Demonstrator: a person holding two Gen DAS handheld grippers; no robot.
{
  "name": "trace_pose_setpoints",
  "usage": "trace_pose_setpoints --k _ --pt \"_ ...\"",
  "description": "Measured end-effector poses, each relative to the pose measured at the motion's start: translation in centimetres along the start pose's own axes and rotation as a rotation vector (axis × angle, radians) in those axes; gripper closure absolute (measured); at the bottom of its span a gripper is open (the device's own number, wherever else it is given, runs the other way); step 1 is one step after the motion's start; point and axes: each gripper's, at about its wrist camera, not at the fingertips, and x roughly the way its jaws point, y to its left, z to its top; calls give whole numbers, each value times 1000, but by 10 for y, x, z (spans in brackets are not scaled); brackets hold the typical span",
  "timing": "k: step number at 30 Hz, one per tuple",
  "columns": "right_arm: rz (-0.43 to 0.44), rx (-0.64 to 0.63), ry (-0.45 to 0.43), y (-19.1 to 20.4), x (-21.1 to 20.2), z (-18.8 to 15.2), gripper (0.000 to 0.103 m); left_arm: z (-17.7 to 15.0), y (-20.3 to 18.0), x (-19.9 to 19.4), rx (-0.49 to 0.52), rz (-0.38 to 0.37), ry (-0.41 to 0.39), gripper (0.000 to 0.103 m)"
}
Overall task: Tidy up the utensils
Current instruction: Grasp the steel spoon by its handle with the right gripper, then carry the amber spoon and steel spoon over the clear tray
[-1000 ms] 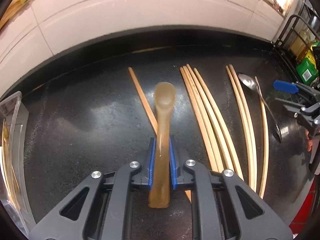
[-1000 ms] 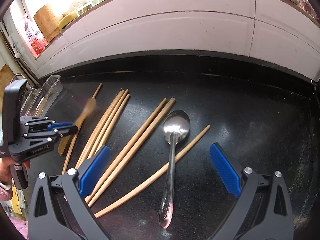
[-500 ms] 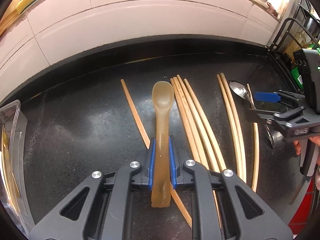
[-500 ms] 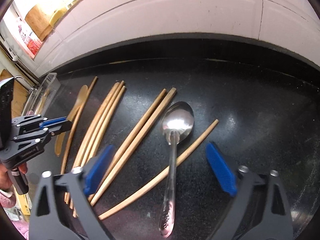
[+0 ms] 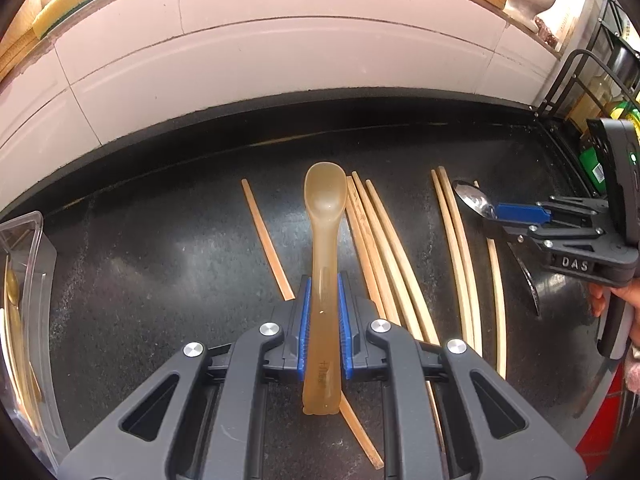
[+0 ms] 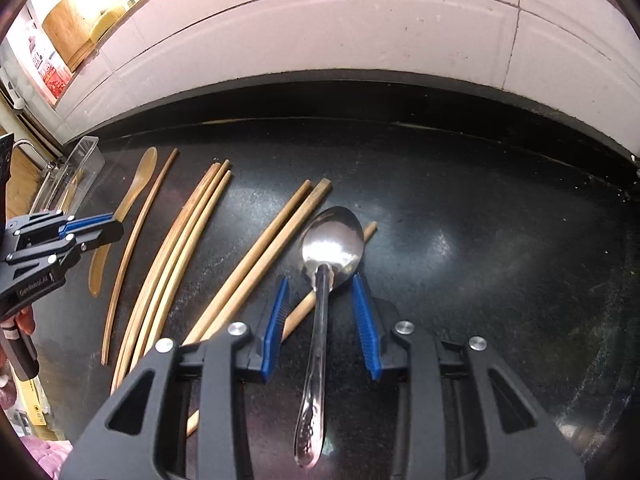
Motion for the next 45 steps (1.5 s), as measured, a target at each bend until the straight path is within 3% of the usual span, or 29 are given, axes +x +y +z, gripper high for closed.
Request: trace_pose_setpoints --k 5,9,16,26,34,45 --pt "14 19 11 -2 -5 -9 96 1 1 -1 2 0 -1 91" --pt "19 44 20 -3 -7 -9 96 0 0 0 -8 10 4 91" --pt "25 62 -67 4 -36 3 96 0 1 -16 -19 8 -40 91" --pt "118 15 -128 70 -49 37 96 2 22 -52 -52 42 -86 91" --pt "200 -89 -149 148 -49 70 96 -22 89 -105 -144 136 -125 91" --pt "357 -205 -127 318 -25 110 96 -79 239 -184 -319 275 -135 91"
